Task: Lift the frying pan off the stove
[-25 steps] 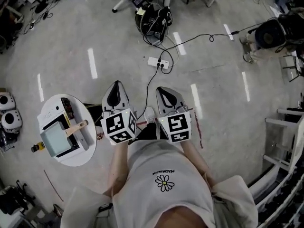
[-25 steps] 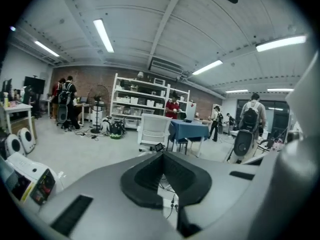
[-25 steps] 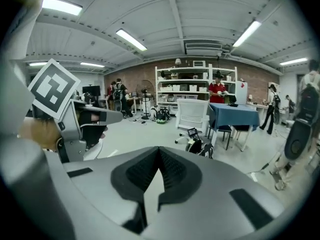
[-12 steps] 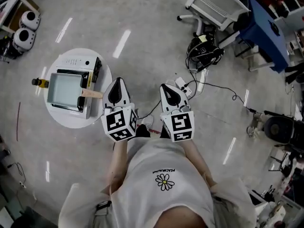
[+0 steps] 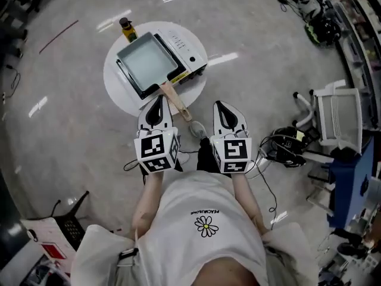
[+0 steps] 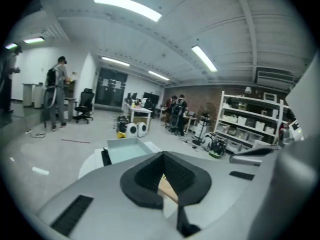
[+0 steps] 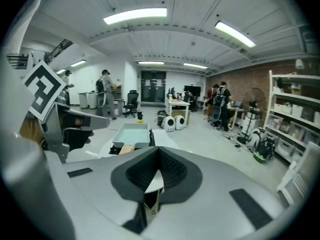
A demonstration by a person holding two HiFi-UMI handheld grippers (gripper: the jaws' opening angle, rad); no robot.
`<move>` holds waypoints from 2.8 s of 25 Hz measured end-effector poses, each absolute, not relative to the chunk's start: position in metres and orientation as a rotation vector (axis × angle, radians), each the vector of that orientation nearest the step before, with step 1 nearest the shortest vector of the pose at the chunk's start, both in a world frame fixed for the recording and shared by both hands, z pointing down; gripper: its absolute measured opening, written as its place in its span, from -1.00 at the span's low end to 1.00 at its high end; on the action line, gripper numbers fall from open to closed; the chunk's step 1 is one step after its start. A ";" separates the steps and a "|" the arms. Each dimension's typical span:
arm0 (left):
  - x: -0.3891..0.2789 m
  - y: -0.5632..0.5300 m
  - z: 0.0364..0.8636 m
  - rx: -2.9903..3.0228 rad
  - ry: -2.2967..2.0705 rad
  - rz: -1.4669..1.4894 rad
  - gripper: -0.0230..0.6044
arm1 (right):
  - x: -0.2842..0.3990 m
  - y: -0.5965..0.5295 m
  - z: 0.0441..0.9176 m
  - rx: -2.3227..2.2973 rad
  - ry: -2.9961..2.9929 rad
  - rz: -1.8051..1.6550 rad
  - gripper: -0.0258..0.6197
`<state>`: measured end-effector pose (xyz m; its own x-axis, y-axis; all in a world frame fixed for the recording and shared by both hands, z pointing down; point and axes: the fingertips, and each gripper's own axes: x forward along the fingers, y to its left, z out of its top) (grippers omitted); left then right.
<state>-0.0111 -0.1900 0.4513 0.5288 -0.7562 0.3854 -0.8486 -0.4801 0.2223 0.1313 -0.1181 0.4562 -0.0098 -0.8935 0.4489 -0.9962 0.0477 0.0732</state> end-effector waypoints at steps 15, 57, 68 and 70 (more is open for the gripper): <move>-0.041 -0.187 0.438 1.914 -1.894 0.205 -0.93 | 0.110 -0.204 0.463 1.247 -2.412 0.287 -0.92; -0.061 -0.204 0.453 1.847 -1.687 0.041 -0.21 | 0.122 -0.206 0.454 1.354 -2.381 0.275 -0.91; -0.036 -0.207 0.543 1.520 -1.232 -0.191 0.01 | 0.137 -0.208 0.457 1.417 -2.335 0.322 -0.91; -0.024 -0.204 0.556 1.458 -1.099 -0.245 0.01 | 0.141 -0.205 0.455 1.422 -2.327 0.334 -0.91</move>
